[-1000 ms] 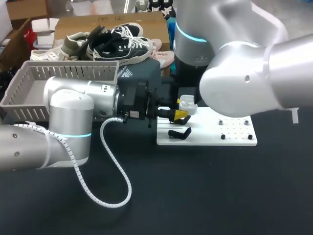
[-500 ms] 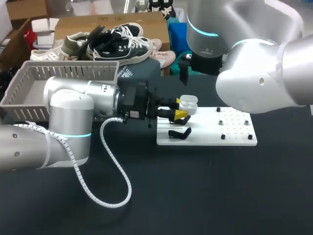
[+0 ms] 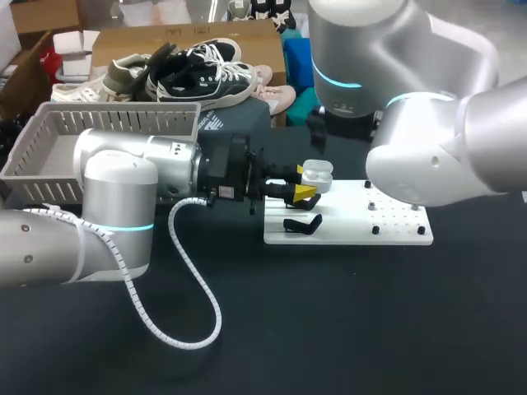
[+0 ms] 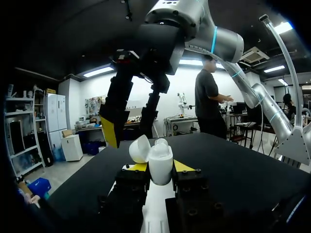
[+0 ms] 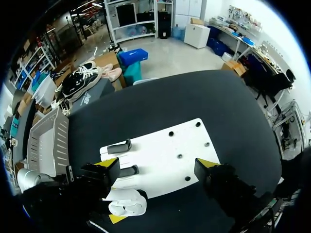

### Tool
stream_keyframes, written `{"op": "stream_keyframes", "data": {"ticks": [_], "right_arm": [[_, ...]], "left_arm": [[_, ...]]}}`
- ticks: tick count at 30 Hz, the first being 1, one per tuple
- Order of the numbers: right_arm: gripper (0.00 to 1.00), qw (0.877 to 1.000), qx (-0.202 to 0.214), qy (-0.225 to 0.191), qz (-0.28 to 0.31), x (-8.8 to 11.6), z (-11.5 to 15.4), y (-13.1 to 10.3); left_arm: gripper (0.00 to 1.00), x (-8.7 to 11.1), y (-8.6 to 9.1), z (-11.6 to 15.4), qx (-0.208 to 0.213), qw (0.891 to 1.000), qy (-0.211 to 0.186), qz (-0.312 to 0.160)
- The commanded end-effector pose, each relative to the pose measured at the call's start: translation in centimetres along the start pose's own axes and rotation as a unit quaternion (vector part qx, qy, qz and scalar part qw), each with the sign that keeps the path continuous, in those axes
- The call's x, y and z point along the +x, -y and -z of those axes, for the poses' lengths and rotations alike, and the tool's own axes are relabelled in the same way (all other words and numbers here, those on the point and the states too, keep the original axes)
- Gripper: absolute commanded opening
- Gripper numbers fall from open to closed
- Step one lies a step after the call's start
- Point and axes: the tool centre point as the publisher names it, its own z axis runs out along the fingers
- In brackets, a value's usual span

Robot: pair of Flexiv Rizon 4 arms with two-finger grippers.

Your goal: Pick up each earbud case from the left stands, insert the matching earbuds, close the lid, and place the case in the box.

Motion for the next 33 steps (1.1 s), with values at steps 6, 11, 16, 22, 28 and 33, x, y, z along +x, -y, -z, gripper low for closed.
{"op": "stream_keyframes", "data": {"ticks": [6,11,16,22,28,33], "right_arm": [[1.0,1.0,0.006,-0.016,0.013,0.8,0.4,0.4],[1.0,0.999,0.009,-0.026,0.022,1.5,0.5,0.8],[1.0,0.999,0.006,-0.032,0.03,2.1,1.1,0.9],[1.0,0.999,-0.001,-0.039,0.035,2.5,1.7,1.0],[1.0,0.998,-0.014,-0.055,0.041,3.1,2.2,1.2],[1.0,0.999,-0.017,-0.027,0.031,2.7,2.8,1.9]], "left_arm": [[0.0,0.0,0.0,0.0,0.0,1.0,0.0,0.0],[0.0,0.0,0.0,0.0,0.0,1.0,0.0,0.0],[0.0,0.0,0.0,0.0,0.0,1.0,0.0,0.0],[0.0,0.0,0.0,0.0,0.0,1.0,0.0,0.0],[0.0,0.0,0.0,0.0,0.0,1.0,0.0,0.0],[0.0,0.0,0.0,0.0,0.0,1.0,0.0,0.0]]}}
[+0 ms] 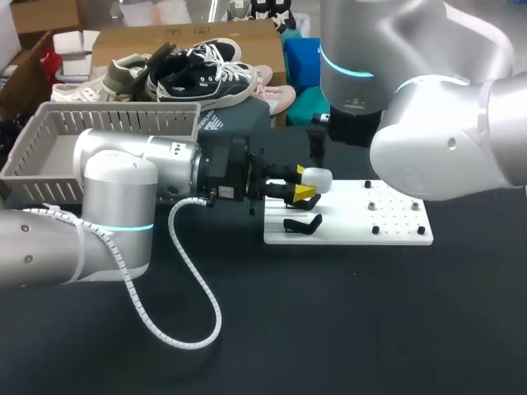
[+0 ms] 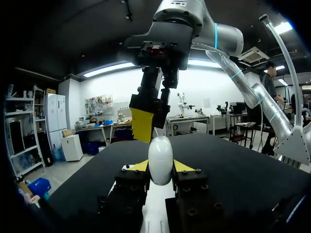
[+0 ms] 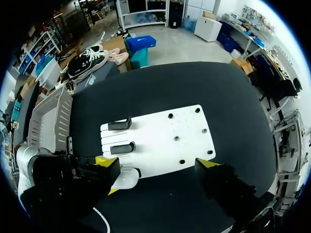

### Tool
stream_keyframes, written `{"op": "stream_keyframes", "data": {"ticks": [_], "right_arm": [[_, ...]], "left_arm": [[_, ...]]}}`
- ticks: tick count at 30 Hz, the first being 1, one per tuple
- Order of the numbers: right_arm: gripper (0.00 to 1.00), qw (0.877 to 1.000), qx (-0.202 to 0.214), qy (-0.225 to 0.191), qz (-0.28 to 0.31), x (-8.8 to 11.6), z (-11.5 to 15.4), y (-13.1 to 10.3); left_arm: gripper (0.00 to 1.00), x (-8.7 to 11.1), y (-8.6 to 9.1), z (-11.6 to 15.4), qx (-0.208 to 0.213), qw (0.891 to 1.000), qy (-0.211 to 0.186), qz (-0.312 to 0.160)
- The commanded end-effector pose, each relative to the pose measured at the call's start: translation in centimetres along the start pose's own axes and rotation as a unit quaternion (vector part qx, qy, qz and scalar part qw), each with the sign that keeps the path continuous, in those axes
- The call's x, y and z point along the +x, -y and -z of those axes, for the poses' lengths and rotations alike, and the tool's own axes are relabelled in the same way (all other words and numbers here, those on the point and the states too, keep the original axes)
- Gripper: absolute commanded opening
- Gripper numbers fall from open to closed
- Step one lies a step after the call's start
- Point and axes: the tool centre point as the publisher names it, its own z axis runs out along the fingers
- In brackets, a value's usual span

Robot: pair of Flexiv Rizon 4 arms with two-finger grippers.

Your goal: Pick up each earbud case from the left stands, insert the matching earbuds, close the lid, and place the case in the box.

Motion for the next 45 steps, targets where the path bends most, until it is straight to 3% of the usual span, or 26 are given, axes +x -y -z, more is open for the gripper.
{"op": "stream_keyframes", "data": {"ticks": [1,7,14,22,29,35,40,45], "right_arm": [[1.0,0.999,-0.017,0.029,-0.022,0.1,1.1,1.1],[1.0,0.995,-0.06,0.072,-0.026,-0.3,3.5,3.2],[1.0,0.988,-0.132,0.064,0.056,0.9,5.0,6.1],[1.0,0.979,-0.154,0.051,0.123,0.5,4.1,9.0],[1.0,0.979,-0.154,0.051,0.123,0.5,4.1,9.0],[1.0,0.979,-0.154,0.051,0.123,0.5,4.1,9.0],[1.0,0.979,-0.154,0.051,0.123,0.5,4.1,9.0],[1.0,0.979,-0.154,0.051,0.123,0.5,4.1,9.0]], "left_arm": [[0.0,0.0,0.0,0.0,0.0,1.0,0.0,0.0],[0.0,0.0,0.0,0.0,0.0,1.0,0.0,0.0],[0.0,-0.2,-0.1,0.1,-0.004,1.0,-0.001,0.002],[0.0,-2.2,-0.2,0.3,-0.057,0.998,-0.003,0.03],[0.0,-3.9,0.2,1.6,-0.119,0.991,-0.041,0.044],[0.0,-3.7,-0.6,4.0,-0.207,0.972,-0.086,0.077],[0.0,-2.8,-2.7,6.1,-0.276,0.947,-0.131,0.1],[0.0,-2.2,-4.6,7.8,-0.33,0.925,-0.149,0.114]]}}
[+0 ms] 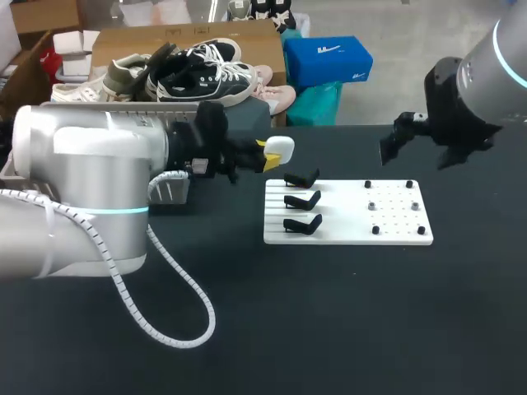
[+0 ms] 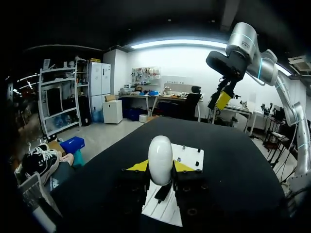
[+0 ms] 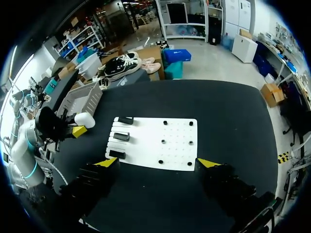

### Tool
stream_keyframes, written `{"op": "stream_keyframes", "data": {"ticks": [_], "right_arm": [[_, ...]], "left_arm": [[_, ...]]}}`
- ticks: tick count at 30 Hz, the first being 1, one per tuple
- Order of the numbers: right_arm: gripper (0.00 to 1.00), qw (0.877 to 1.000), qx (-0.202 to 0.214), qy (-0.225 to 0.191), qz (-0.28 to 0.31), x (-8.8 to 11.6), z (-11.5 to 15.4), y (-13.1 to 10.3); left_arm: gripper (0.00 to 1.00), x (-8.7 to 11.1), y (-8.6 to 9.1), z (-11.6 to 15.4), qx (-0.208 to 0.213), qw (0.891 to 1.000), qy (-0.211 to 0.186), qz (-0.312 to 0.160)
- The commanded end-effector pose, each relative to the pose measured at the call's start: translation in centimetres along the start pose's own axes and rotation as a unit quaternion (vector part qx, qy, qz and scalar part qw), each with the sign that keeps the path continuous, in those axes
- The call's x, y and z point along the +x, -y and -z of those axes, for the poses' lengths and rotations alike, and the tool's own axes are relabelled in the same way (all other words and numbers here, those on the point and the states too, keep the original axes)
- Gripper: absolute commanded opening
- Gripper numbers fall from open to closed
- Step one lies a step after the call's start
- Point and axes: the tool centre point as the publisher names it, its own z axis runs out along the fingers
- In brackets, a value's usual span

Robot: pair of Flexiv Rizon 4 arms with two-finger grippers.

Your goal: Pick up each earbud case from the left stands, insert the matching earbuds, close the lid, and place the case in the box.

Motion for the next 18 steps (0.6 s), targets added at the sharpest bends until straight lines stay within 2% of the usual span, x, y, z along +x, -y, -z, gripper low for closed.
{"op": "stream_keyframes", "data": {"ticks": [1,3,5,13,18], "right_arm": [[1.0,1.0,0.0,0.002,-0.001,0.2,0.0,0.0],[1.0,1.0,0.0,0.002,-0.001,0.2,0.0,0.0],[1.0,1.0,0.0,0.002,-0.001,0.2,0.0,0.0],[1.0,1.0,0.0,0.002,-0.001,0.2,0.0,0.0],[1.0,1.0,0.0,0.002,-0.001,0.2,0.0,0.0]], "left_arm": [[0.0,-0.3,-0.8,0.3,-0.132,0.991,-0.016,0.011],[0.0,0.0,-2.2,1.2,-0.156,0.987,-0.016,0.019],[0.0,-0.1,-2.9,2.0,-0.185,0.982,-0.026,0.022],[0.0,0.4,-6.1,6.6,-0.281,0.958,-0.019,0.06],[0.0,1.1,-6.8,9.2,-0.329,0.94,-0.024,0.083]]}}
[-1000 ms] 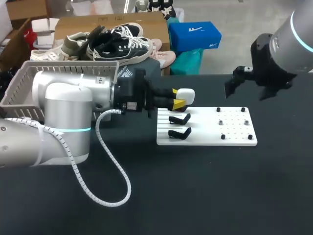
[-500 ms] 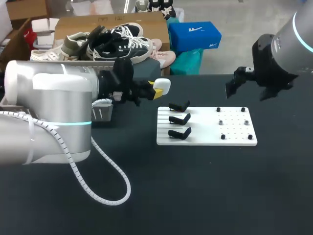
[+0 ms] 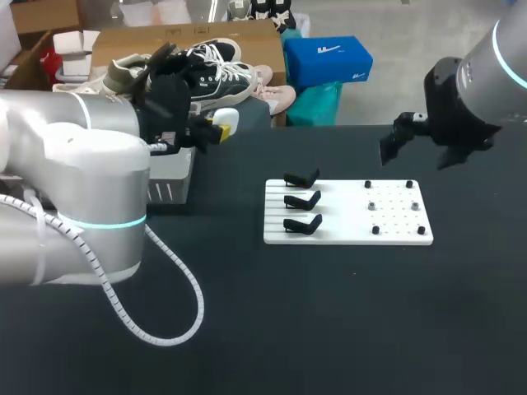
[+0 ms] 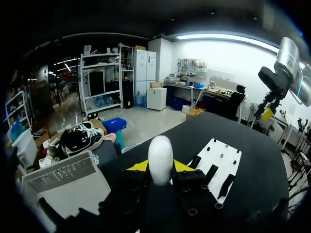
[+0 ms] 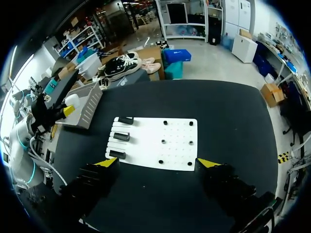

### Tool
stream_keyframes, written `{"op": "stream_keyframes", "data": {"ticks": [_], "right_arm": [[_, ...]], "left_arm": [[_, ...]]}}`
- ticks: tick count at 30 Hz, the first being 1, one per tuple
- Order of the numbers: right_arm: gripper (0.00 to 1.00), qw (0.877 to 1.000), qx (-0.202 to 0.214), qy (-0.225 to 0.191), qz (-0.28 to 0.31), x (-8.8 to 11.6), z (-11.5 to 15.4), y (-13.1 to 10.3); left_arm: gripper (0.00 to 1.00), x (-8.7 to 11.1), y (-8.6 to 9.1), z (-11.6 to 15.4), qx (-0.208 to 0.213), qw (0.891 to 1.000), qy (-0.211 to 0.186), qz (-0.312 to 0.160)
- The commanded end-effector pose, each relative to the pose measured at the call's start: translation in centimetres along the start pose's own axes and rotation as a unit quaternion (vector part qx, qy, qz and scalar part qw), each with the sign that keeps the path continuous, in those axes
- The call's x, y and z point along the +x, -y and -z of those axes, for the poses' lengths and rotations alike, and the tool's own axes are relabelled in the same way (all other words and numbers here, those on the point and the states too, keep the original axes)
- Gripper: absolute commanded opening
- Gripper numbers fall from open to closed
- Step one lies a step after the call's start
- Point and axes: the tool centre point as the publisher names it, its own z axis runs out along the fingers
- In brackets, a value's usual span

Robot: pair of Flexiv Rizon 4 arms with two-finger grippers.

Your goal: Pick up each earbud case from the left stands, insert the matching earbuds, close the lid, and place the case in the box.

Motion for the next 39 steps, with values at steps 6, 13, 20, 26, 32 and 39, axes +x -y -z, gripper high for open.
{"op": "stream_keyframes", "data": {"ticks": [6,13,20,26,32,39], "right_arm": [[1.0,1.0,0.0,0.002,0.0,0.2,0.0,0.0],[1.0,1.0,0.0,0.002,0.0,0.2,0.0,0.0],[1.0,1.0,0.0,0.002,0.0,0.2,0.0,0.0],[1.0,1.0,0.0,0.002,0.0,0.2,0.0,0.0],[1.0,1.0,0.0,0.002,0.0,0.2,0.0,0.0],[1.0,1.0,0.0,0.002,0.0,0.2,0.0,0.0]], "left_arm": [[0.0,2.3,-2.2,4.7,-0.178,0.983,0.026,0.036],[0.0,3.5,-4.6,6.2,-0.208,0.976,0.005,0.06],[0.0,5.1,-6.6,6.5,-0.232,0.969,-0.004,0.085],[0.0,5.0,-8.5,6.1,-0.239,0.966,-0.011,0.095],[1.0,3.9,-9.4,5.9,-0.242,0.966,-0.012,0.086],[1.0,2.8,-9.4,5.6,-0.236,0.969,-0.003,0.072]]}}
